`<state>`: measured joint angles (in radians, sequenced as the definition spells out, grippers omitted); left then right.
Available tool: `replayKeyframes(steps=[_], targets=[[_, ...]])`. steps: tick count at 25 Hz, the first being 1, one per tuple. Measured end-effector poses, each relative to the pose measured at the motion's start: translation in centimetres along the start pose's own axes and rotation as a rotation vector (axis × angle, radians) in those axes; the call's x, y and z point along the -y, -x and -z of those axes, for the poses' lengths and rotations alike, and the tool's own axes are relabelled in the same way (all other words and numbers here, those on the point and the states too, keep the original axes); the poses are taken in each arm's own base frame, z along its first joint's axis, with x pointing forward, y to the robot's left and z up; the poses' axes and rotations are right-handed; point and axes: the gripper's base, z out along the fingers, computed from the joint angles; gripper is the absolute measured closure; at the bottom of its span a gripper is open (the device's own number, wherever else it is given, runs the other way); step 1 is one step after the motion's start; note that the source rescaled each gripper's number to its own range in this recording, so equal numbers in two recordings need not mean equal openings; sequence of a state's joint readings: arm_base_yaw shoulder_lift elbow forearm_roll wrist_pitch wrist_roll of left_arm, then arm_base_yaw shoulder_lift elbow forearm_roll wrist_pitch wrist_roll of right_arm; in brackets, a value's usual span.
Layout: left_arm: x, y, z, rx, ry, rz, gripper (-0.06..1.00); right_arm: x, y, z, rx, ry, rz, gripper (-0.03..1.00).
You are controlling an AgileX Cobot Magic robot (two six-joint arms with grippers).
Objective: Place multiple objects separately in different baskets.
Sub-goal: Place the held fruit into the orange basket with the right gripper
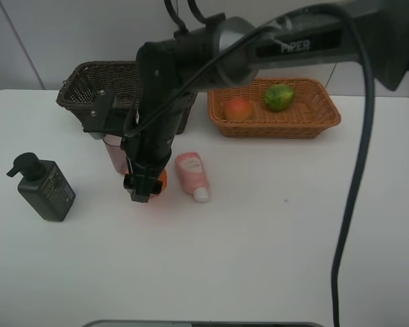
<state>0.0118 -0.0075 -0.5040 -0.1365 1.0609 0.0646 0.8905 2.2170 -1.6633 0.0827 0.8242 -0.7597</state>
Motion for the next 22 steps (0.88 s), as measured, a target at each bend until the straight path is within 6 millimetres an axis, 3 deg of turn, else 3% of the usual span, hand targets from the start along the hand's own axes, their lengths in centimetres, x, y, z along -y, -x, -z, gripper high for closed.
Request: replayKeyframes(steps=[3,7,15,22], targets=[[0.0,0.0,0.0,0.0,0.0,0.0,-0.06,0.8,-0.1,2.3,0.033,-0.034,-0.126,0.47],[0.0,0.0,0.0,0.0,0.0,0.0,-0.06,3.1,-2.0,4.6,0.023,-0.105,-0.357,0.47],[0.0,0.0,0.0,0.0,0.0,0.0,-0.06,8.6,-8.7,7.9,-0.039,-0.301,-0.839,0.47],[0.0,0.0,0.0,0.0,0.0,0.0,-0.06,12.1,-15.2,9.4,-0.074,-0.387,-1.203,0.47]])
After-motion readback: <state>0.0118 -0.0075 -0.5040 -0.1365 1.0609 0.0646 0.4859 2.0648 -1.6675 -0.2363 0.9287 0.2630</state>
